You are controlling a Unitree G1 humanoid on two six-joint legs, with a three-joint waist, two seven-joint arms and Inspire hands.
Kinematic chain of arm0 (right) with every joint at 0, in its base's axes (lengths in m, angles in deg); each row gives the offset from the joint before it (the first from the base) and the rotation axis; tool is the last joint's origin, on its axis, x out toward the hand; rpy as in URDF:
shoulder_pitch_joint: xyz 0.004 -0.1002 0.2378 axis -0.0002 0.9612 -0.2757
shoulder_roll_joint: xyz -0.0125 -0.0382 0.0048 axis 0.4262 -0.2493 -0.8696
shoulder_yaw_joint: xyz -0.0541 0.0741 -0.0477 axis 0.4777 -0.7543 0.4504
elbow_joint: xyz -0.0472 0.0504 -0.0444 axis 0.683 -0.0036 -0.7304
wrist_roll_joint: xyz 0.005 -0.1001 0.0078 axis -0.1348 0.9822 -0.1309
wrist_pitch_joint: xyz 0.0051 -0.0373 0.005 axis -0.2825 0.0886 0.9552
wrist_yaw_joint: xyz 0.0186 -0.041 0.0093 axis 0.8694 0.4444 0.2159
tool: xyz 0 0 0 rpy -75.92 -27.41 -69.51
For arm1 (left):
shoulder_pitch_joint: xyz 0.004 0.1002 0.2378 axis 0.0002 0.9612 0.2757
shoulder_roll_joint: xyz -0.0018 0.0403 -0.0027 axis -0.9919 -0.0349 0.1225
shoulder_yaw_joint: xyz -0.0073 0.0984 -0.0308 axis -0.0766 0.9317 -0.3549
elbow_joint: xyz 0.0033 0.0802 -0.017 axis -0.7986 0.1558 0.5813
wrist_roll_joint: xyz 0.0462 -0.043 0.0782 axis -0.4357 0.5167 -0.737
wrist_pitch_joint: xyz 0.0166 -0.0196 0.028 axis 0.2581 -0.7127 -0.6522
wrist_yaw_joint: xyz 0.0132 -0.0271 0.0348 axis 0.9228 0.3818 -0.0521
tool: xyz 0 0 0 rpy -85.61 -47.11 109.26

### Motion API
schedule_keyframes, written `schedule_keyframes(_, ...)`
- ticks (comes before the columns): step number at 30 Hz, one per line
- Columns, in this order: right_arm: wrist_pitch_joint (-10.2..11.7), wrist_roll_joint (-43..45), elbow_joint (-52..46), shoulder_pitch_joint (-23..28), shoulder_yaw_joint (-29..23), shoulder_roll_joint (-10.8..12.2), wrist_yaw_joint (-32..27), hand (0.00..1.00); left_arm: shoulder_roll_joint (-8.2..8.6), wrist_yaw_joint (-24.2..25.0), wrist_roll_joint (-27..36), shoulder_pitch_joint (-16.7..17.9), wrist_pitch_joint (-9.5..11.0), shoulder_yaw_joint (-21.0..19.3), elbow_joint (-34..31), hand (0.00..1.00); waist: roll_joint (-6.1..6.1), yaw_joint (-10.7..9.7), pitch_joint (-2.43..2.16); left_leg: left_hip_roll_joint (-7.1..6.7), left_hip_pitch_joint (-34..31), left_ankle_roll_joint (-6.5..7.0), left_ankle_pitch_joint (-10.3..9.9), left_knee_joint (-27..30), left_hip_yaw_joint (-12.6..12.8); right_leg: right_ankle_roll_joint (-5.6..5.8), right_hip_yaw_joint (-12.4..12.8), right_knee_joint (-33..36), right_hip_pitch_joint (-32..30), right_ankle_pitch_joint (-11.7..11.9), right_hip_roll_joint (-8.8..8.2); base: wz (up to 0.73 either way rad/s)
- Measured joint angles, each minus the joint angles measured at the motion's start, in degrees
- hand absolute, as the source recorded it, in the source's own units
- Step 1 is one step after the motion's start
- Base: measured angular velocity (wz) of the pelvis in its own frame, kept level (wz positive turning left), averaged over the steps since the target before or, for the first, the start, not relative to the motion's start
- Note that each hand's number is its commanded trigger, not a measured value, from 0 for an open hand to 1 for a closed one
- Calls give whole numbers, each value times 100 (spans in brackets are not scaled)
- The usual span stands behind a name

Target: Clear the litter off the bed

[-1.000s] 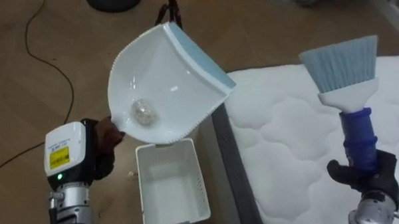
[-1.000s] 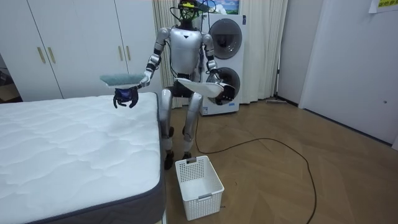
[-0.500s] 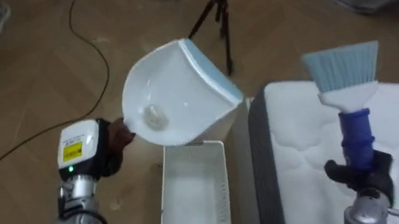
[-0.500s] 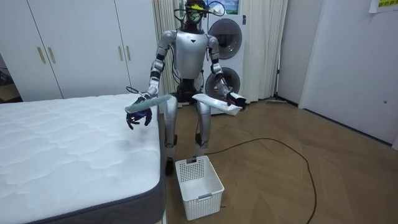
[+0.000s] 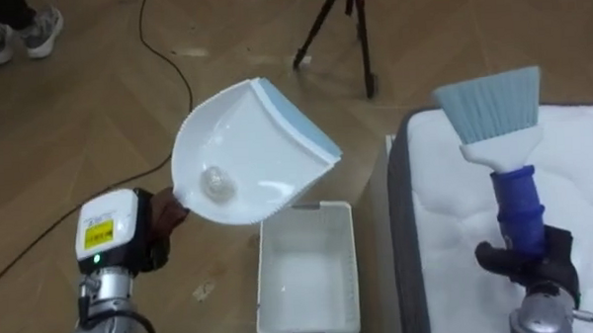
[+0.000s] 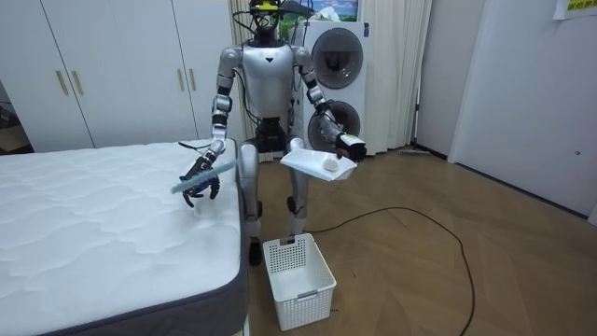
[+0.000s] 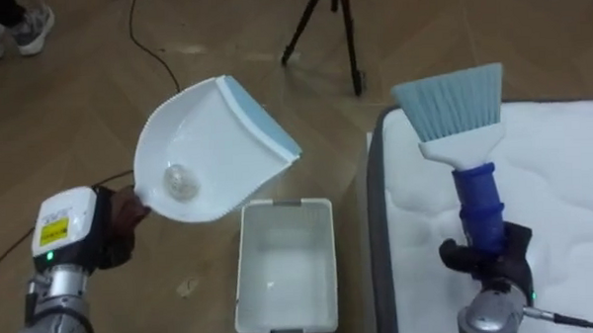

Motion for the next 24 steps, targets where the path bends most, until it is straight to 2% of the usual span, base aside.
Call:
schedule_keyframes(7,172,108,197,-189,-8,-89,-37,0,-547,71,-7,-691,129,6,374,100,202,-165,9,-32,-402,43,135,-75,152,-8,110,256,-615,10,-115,-6)
schedule_keyframes(9,173,102,236,-303,-4,-112,-37,0,-624,137,-11,-770,115,40,448,100,228,-164,23,-34,-438,54,142,-76,238,-7,192,310,-718,10,-124,-18)
schedule_keyframes(11,176,102,265,-402,-3,-124,-40,0,-643,163,-14,-789,89,79,498,100,265,-173,43,-33,-442,56,142,-85,283,-2,241,309,-748,11,-123,-13)
schedule_keyframes(17,177,150,270,-530,16,-124,-60,0,-678,371,-155,-853,-8,272,502,100,314,-200,50,-21,-678,53,144,-26,291,-1,235,441,-1009,4,-128,0)
schedule_keyframes(19,177,157,300,-608,48,-125,-64,0,-762,530,-260,-934,-64,483,502,100,313,-242,51,-30,-747,57,145,25,294,2,233,528,-1098,-8,-152,2)
schedule_keyframes(24,183,160,398,-713,76,-124,-67,0,-789,757,-423,-1113,-129,760,502,100,318,-282,62,-44,-807,90,163,46,359,11,249,600,-1193,-19,-204,-1)
